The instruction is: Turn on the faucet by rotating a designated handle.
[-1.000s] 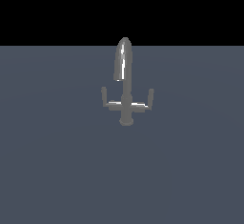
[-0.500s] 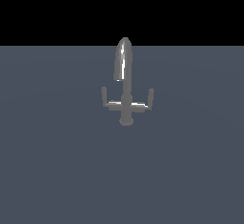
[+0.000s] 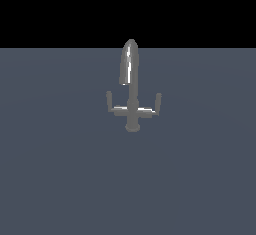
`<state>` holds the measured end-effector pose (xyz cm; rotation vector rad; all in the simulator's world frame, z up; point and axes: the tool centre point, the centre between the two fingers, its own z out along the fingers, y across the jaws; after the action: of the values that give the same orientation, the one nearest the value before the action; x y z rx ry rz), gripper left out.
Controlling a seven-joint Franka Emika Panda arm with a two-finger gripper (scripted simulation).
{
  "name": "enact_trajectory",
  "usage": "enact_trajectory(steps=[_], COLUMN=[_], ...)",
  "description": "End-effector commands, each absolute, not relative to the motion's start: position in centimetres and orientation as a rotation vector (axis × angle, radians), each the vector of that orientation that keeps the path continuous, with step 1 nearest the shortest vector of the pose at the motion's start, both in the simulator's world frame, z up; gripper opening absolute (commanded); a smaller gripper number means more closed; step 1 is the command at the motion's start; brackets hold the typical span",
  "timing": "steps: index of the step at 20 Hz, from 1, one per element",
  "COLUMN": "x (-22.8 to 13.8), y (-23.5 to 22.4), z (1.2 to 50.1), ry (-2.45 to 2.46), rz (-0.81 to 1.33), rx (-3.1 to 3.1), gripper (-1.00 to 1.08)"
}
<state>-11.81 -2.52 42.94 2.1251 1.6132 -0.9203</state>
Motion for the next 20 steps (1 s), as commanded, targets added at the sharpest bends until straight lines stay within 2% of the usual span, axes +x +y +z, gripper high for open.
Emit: enact_trajectory(steps=[1,20], x=[-10.9,-4.7], y=[-2.4,-1.0], z=[42.4,37.1], ry=[1.691,2.191], rz=[-0.979,-1.408], rx=[2.047,1.396], gripper=[-1.00,-1.00])
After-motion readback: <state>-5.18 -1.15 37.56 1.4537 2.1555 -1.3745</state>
